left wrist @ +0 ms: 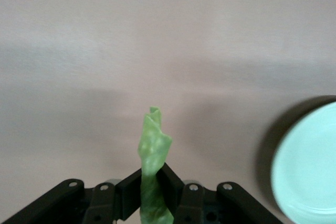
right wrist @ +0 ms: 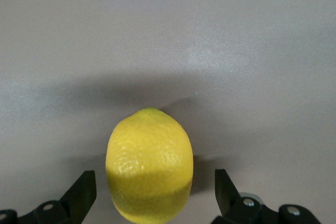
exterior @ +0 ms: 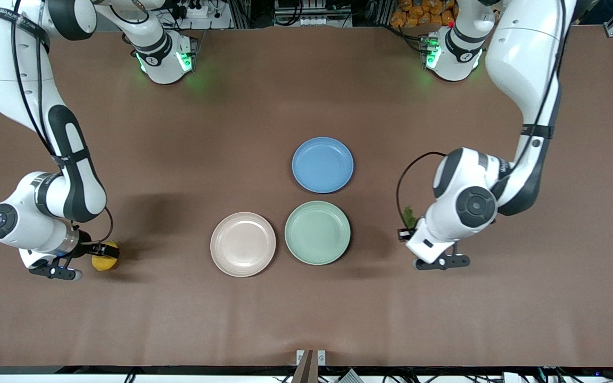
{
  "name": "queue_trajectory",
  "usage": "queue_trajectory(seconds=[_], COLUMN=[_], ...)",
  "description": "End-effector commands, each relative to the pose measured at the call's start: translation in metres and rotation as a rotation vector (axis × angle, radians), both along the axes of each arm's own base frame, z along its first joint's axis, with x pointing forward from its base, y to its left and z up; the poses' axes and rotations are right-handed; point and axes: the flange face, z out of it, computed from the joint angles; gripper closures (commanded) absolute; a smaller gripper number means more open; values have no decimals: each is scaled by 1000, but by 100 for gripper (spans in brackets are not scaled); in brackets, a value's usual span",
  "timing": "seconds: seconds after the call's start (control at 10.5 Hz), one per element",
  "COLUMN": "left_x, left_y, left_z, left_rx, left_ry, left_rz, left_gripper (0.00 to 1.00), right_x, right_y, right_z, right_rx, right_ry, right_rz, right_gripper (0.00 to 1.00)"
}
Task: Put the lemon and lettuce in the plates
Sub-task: 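Close the left gripper on the lettuce while the right gripper grasps the lemon, then carry the lettuce to the green plate while the right gripper carries the lemon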
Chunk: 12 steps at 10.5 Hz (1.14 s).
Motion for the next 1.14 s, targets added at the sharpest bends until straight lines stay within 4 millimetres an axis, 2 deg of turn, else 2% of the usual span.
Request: queue_trajectory(seconds=[0.0,0.1,0.19,0.38,0.48,0.57,0.76,0.86,0.95,1.05], left_x=[0,-1,-6,-11,-11,-11,-10,-15,-15,-19], left_y=[-45,-59,-80,-103,-108,-112,-121,-134,-140,-154], left_z=[16,18,19,15,12,14,15,16,5,-4], left_rx=[-70,-119,-163,-202,-212,-230,-309,-342,-362,-385], left_ry=[-18,-32,-48,-79,-88,-98,-109,-108,-107,-134], left_rz=[97,143,173,224,239,260,317,340,370,386], left_gripper=[100,100,100,100,100,100,100,100,100,100], right_x=[2,2,2,2,1,1,1,1,2,4], right_y=[-2,-3,-3,-4,-6,-7,-3,2,10,23], right_z=[-4,-4,-4,-4,-4,-4,-4,-2,0,4], right_rx=[14,15,14,13,15,14,17,22,27,31], right_ry=[-2,1,1,0,0,0,4,12,24,31], right_rz=[-6,-6,9,41,64,66,68,70,79,96], right_gripper=[0,0,11,59,87,100,100,100,100,100])
